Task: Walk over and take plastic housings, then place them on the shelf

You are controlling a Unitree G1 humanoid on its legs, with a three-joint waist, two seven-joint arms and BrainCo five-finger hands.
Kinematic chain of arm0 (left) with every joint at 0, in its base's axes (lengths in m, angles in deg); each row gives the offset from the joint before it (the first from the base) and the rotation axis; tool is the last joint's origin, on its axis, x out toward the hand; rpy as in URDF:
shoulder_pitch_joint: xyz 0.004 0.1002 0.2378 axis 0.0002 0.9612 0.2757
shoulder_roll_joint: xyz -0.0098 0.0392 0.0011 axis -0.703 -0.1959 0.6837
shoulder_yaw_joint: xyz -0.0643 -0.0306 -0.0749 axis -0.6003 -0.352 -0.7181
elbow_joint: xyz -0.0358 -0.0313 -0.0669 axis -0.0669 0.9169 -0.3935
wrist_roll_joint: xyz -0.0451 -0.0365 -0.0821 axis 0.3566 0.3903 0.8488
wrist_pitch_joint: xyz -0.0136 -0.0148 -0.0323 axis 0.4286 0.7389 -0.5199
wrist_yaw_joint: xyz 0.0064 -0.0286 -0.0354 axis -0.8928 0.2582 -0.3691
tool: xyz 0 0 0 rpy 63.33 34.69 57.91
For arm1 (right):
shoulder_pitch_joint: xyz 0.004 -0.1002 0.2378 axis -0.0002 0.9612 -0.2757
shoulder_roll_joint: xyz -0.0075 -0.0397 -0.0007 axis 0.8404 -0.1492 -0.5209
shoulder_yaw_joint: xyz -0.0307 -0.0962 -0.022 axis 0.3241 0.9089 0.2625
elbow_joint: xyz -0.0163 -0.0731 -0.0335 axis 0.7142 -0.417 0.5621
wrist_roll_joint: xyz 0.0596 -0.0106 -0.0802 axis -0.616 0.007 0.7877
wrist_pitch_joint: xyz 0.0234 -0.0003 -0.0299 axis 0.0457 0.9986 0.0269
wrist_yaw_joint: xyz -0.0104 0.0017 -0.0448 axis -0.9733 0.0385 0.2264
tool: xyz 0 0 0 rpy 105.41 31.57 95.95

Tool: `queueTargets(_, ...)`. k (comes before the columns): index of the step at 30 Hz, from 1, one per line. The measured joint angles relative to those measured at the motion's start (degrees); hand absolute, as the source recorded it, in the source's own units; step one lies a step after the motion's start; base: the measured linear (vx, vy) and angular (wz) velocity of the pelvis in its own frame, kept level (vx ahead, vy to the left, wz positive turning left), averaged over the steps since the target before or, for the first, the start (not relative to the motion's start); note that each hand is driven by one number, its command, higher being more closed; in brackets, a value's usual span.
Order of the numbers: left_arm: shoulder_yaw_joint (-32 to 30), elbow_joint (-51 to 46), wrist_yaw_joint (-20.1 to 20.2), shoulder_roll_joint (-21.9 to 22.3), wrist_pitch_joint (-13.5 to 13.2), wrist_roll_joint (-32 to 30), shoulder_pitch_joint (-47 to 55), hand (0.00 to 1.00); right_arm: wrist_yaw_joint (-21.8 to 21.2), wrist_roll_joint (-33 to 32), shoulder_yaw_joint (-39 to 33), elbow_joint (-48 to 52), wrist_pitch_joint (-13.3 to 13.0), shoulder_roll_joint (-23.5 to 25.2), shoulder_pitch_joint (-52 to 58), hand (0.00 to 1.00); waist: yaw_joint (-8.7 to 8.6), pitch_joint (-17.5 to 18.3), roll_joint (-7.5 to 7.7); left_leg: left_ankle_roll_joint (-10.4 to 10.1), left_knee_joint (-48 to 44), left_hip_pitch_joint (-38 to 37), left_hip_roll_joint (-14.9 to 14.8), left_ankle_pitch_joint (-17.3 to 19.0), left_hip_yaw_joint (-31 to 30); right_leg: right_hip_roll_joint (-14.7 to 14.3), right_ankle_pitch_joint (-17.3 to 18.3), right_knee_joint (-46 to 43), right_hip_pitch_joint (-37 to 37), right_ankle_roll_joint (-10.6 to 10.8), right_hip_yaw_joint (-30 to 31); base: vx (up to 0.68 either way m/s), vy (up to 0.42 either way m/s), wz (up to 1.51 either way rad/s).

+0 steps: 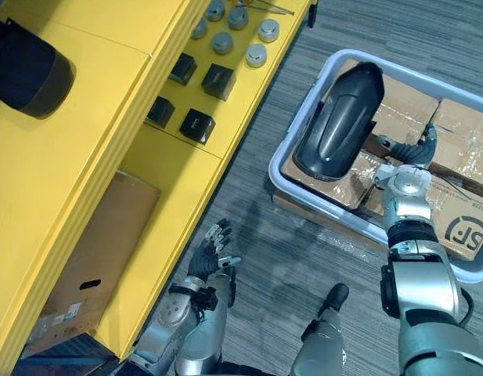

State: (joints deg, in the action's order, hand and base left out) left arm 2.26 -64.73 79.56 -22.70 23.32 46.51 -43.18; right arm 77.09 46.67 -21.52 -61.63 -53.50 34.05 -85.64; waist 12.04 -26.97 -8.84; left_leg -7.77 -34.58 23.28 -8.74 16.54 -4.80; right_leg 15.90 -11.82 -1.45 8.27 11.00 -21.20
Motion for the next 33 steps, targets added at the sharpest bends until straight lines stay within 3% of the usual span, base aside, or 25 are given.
queueTargets(5,2.4,2.0,0.0,0.2,-1.3,0.2,0.0,0.00,-0.1,0.2,1.7,-4.5,2.0,-2.7,-5.1,0.00,1.49,-1.1,-2.34,0.0,-1.1,2.0,0.1,0.0,-1.2,0.1,0.4,-1.3,1.3,-0.4,-1.8,-0.13,0.040,0.04)
queueTargets(10,4.7,3.6,-1.3,0.5,-1.2,0.8,-0.1,0.00,-0.4,0.4,2.4,-7.0,6.1,-2.8,-6.3,0.00,2.20,-1.1,-2.42,-0.2,-0.8,3.6,0.1,-1.1,-1.7,0.1,0.2,-1.5,2.7,-0.1,-2.1,-0.07,0.036,0.04)
queueTargets(19,6.6,6.1,-4.5,1.8,-1.2,2.8,-1.2,0.00,-1.1,2.3,4.7,-8.6,10.0,-6.5,-10.4,0.00,3.68,-1.4,-3.41,-0.4,0.3,4.9,0.5,-2.3,-2.1,0.5,0.2,-2.2,4.5,-0.2,-2.5,-0.02,0.040,0.03)
queueTargets(22,7.0,6.4,-4.6,2.3,-1.2,3.0,-1.5,0.00,-1.1,2.5,5.1,-9.1,10.2,-7.0,-10.6,0.00,4.19,-1.4,-3.53,-0.3,0.3,5.2,0.5,-2.3,-2.1,0.6,0.3,-2.6,4.9,-0.4,-2.5,-0.05,0.037,0.00)
queueTargets(23,7.2,6.9,-4.8,2.2,-1.3,3.1,-1.9,0.00,-1.1,2.8,5.2,-9.4,10.1,-7.5,-10.8,1.00,4.47,-1.3,-3.59,-0.3,0.1,5.8,0.6,-2.4,-2.2,0.7,0.4,-3.1,5.5,-0.5,-2.6,-0.05,0.044,0.03)
queueTargets(33,9.2,7.9,-5.7,2.2,-1.4,4.8,-2.7,0.00,0.1,1.5,8.0,-9.6,10.1,-11.8,-12.1,1.00,6.06,-1.3,-3.61,-0.2,-0.2,8.2,1.2,-2.9,-3.1,1.1,0.4,-3.2,7.1,-0.5,-3.9,-0.04,0.036,0.05)
